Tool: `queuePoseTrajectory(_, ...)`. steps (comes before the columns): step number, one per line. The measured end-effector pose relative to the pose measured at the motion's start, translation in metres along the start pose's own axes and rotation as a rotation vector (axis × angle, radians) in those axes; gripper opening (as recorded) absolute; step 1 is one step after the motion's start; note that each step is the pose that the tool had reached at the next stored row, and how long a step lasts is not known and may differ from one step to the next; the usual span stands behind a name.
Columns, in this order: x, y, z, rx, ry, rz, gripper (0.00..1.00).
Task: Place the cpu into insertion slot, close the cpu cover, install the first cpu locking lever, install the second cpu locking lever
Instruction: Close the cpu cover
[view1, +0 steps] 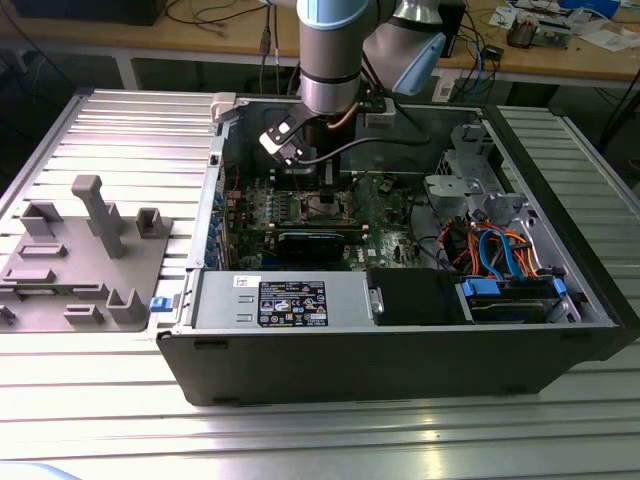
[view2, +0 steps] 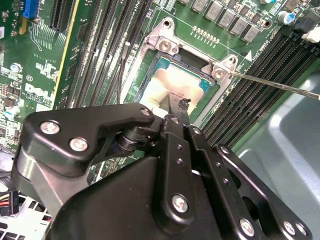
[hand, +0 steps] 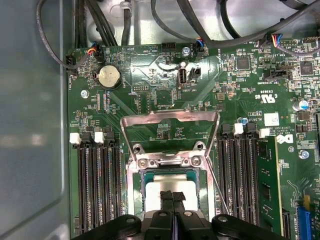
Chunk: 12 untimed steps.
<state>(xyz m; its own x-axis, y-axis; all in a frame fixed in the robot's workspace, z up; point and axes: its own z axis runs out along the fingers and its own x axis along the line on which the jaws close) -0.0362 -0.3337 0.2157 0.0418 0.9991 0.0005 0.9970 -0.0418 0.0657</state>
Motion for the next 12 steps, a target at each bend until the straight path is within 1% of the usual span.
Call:
queuePoseTrajectory(4,-0.0001,0.0004,-0.007,0.0,0.0,0.0,0.11)
queuePoseTrajectory(7,0.0,0.0014,-0.0084,0.0025,0.0001,0.001,0.11)
queuePoseTrajectory(9,0.0001,0.0042,-0.0083,0.0074,-0.0004,0.0,0.11)
queuePoseTrajectory(10,0.0003,0.0077,-0.0081,0.0153,-0.0012,0.0,0.11)
queuePoseTrajectory(11,0.0003,0.0092,-0.0081,0.0199,-0.0016,0.0,0.11)
queuePoseTrajectory(12,0.0003,0.01,-0.008,0.0219,-0.0016,0.0,0.11)
